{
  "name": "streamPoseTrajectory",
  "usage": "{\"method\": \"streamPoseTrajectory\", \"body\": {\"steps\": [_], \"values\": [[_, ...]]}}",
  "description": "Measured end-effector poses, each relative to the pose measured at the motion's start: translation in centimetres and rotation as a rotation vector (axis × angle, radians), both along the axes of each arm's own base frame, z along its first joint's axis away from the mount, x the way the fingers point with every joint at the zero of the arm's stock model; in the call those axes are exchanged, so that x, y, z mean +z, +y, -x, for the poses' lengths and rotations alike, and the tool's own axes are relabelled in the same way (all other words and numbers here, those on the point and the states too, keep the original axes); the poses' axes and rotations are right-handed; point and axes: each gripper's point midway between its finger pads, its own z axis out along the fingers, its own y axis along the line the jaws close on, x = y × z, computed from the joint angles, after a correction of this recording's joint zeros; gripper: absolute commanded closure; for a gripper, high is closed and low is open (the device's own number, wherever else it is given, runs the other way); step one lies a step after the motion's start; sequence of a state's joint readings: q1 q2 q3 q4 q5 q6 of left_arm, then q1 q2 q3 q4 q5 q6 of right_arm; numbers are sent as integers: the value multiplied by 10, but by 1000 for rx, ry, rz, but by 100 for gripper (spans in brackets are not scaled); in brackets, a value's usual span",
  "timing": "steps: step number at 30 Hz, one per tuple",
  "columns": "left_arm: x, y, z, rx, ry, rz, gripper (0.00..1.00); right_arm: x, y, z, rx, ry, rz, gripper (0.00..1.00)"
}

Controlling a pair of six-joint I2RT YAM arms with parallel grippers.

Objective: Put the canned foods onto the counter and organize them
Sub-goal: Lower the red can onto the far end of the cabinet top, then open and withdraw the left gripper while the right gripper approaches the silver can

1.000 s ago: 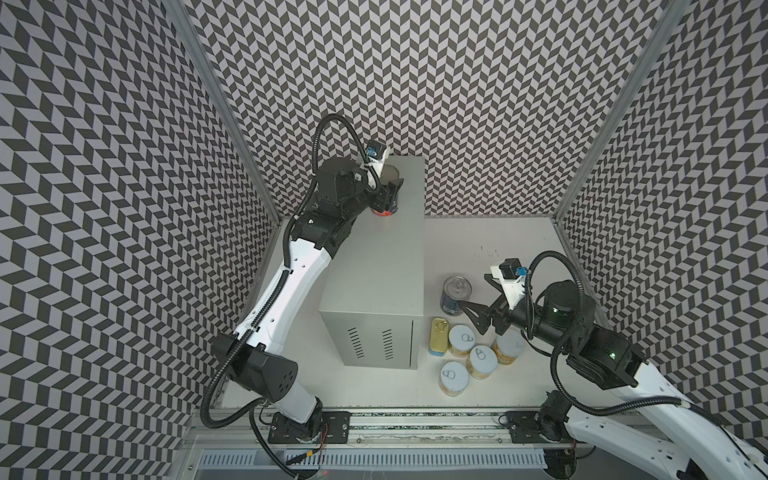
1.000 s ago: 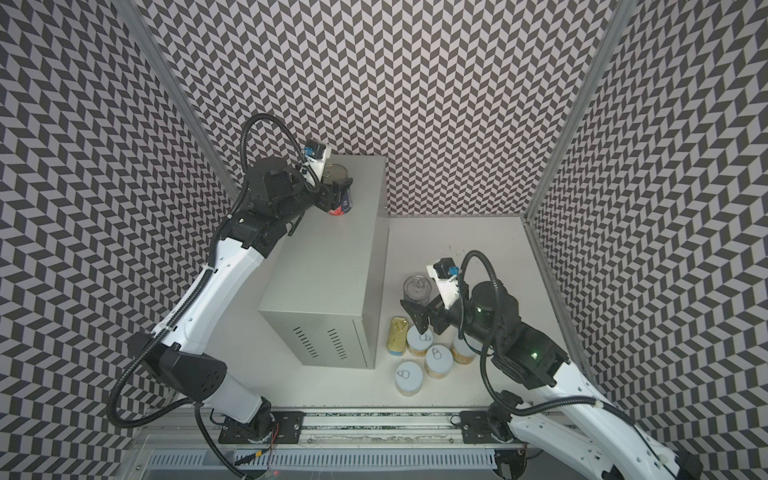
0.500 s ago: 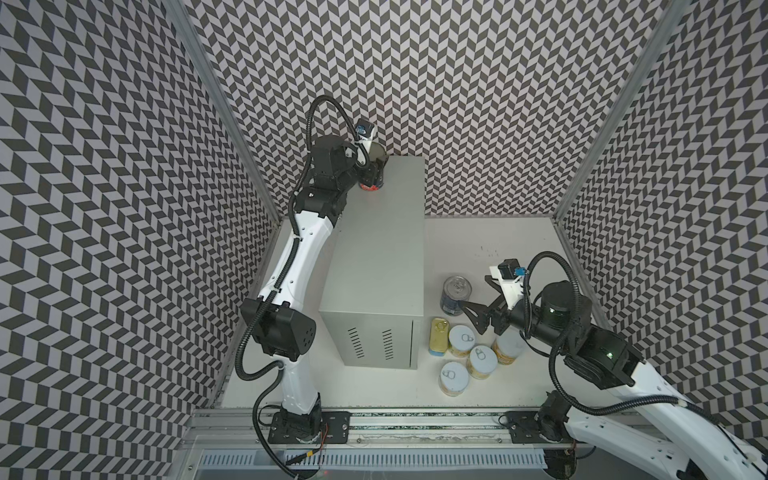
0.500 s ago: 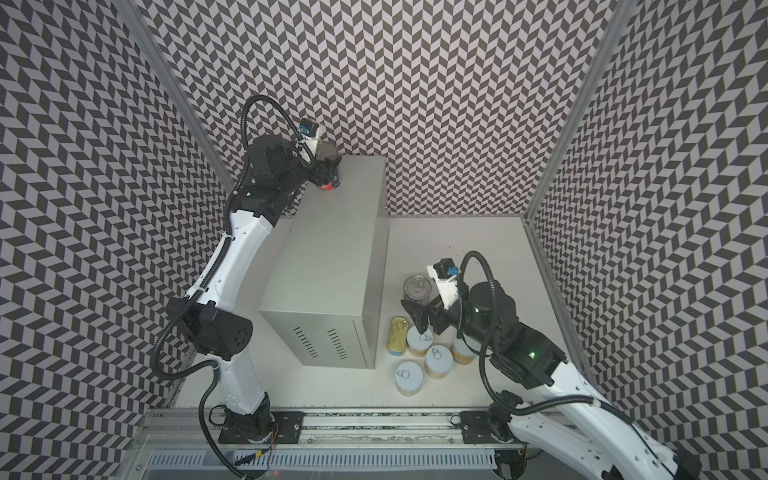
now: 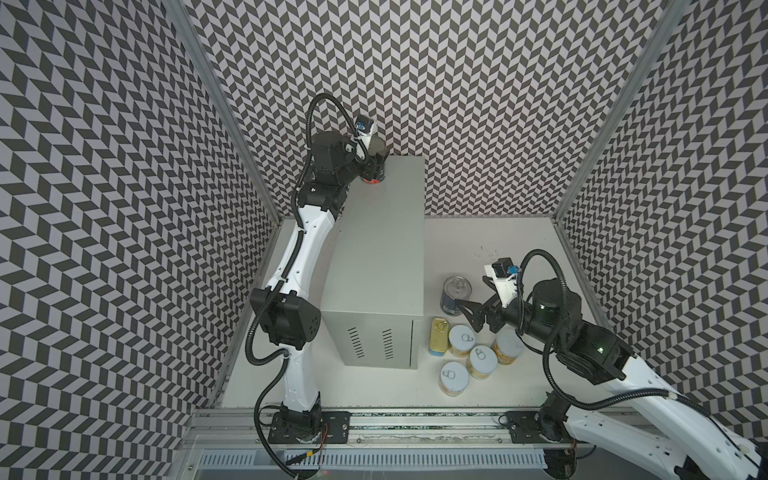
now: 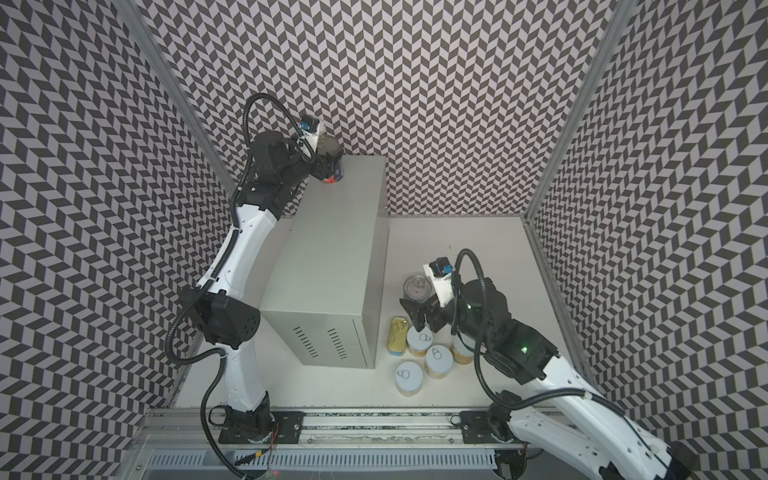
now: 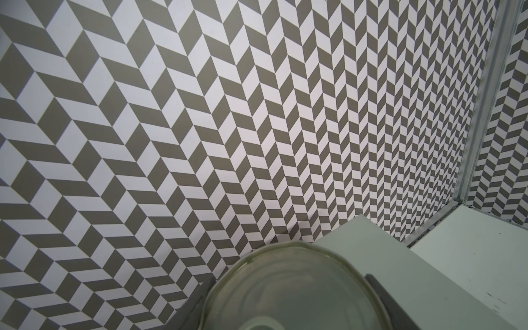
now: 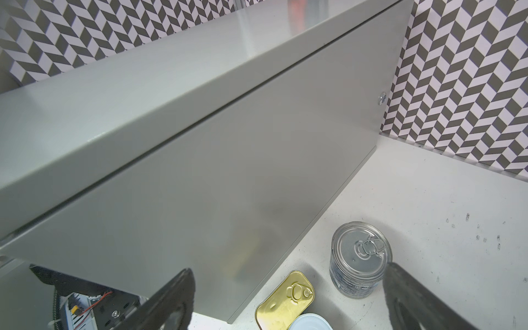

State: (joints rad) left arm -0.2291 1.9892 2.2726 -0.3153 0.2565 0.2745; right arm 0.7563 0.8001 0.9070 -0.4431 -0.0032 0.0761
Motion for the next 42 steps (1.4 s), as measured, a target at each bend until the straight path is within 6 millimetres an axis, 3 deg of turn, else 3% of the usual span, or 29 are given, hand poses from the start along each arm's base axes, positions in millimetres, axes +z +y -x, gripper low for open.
{"method": "streamPoseTrajectory", "body": {"steps": [8, 11, 15, 25, 31, 38, 42], "values": [[0, -1, -1, -4, -3, 0, 38, -5, 1, -3, -7, 9, 12, 1], [-1, -1, -1, -5, -5, 1, 27, -5, 1, -3, -7, 9, 10, 1], [1, -1, -1, -13, -8, 5, 1, -5, 1, -3, -9, 11, 8, 1], [10, 2, 5, -21, -42, 9, 0, -5, 0, -2, -13, 20, -4, 1], [34, 5, 32, -44, -75, 22, 0, -4, -2, 1, -14, 21, -18, 1], [72, 16, 89, -58, -137, 39, 0, -5, -4, 2, -27, 40, -39, 1], [89, 20, 112, -61, -176, 38, 4, -5, -4, 3, -31, 50, -54, 0]]}}
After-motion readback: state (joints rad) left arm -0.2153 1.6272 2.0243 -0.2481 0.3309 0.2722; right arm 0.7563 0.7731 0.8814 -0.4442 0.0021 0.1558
